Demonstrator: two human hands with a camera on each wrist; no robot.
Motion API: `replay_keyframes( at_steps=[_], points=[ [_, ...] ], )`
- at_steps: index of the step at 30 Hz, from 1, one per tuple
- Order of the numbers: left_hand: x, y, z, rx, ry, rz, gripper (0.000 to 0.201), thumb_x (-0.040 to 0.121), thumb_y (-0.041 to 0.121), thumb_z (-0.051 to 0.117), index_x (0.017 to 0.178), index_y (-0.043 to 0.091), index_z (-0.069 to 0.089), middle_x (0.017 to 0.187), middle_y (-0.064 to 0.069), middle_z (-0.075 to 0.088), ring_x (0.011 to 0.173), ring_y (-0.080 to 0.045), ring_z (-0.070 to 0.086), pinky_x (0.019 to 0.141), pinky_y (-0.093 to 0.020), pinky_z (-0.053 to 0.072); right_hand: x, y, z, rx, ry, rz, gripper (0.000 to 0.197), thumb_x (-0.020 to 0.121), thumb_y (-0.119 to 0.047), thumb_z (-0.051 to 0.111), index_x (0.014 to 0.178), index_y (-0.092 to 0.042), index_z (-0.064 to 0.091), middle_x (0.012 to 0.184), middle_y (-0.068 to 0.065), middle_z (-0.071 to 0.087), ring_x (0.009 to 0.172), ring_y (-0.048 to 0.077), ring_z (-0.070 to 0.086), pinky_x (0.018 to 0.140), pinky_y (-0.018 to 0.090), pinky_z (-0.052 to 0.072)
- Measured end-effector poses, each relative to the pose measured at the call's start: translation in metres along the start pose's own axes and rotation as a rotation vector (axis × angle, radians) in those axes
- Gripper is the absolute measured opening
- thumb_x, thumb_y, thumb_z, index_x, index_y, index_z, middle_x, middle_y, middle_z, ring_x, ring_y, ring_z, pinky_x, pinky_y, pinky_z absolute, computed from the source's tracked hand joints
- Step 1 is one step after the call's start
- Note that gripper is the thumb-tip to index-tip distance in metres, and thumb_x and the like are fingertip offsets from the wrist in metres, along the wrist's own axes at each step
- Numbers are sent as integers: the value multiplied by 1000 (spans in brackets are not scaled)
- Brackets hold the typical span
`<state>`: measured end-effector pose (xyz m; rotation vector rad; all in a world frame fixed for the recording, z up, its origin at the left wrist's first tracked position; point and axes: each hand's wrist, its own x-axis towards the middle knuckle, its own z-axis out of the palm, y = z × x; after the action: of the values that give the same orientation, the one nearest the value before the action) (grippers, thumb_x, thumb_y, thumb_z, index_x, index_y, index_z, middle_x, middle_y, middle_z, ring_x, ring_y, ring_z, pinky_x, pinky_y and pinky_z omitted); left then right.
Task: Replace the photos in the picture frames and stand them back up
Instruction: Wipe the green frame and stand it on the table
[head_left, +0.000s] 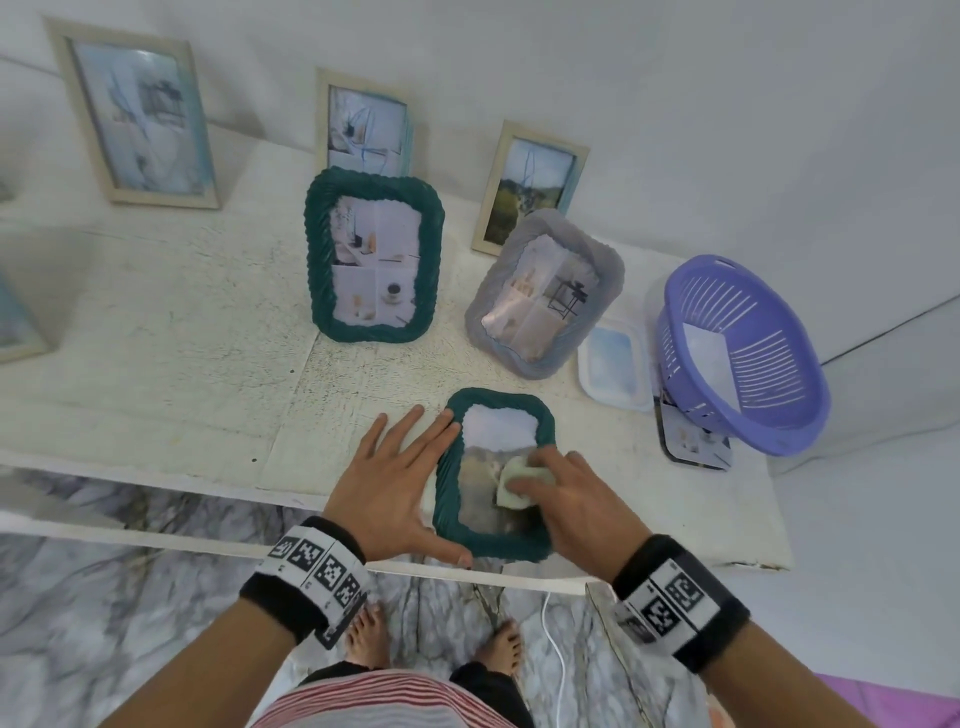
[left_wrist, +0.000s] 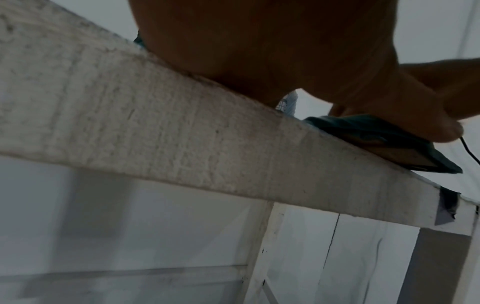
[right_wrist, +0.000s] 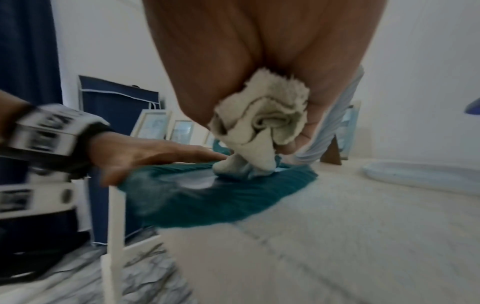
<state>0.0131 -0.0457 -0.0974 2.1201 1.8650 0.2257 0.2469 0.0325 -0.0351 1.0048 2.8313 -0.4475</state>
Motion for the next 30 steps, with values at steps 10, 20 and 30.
replay_keyframes(
  at_steps=[10, 20, 30],
  points=[
    [1, 0, 0, -2, -23, -21, 141, 46, 106, 33, 157, 22, 8, 163, 10, -1, 149, -14, -10, 119, -47, -7, 31, -21, 1, 141, 35, -34, 37, 84, 0, 54, 117, -12, 66, 125, 14, 52, 94, 34, 51, 82, 41, 46],
    [0, 1, -2, 3, -22, -18, 141, 47, 106, 33, 157, 22, 5, 162, 10, -6, 148, -14, -15, 119, -47, -9, 56, -7, -7, 66, 127, 153, 39, 85, -3, 58, 121, -15, 63, 130, 10, 50, 103, 31, 47, 95, 38, 43],
    [2, 0, -3, -17, -34, -22, 142, 45, 106, 35, 155, 25, -2, 161, 12, -11, 147, -12, -18, 119, -47, -9, -3, 11, -11, 154, -13, -65, 32, 91, -10, 49, 114, -22, 68, 121, 5, 57, 90, 25, 57, 82, 31, 49]
  ],
)
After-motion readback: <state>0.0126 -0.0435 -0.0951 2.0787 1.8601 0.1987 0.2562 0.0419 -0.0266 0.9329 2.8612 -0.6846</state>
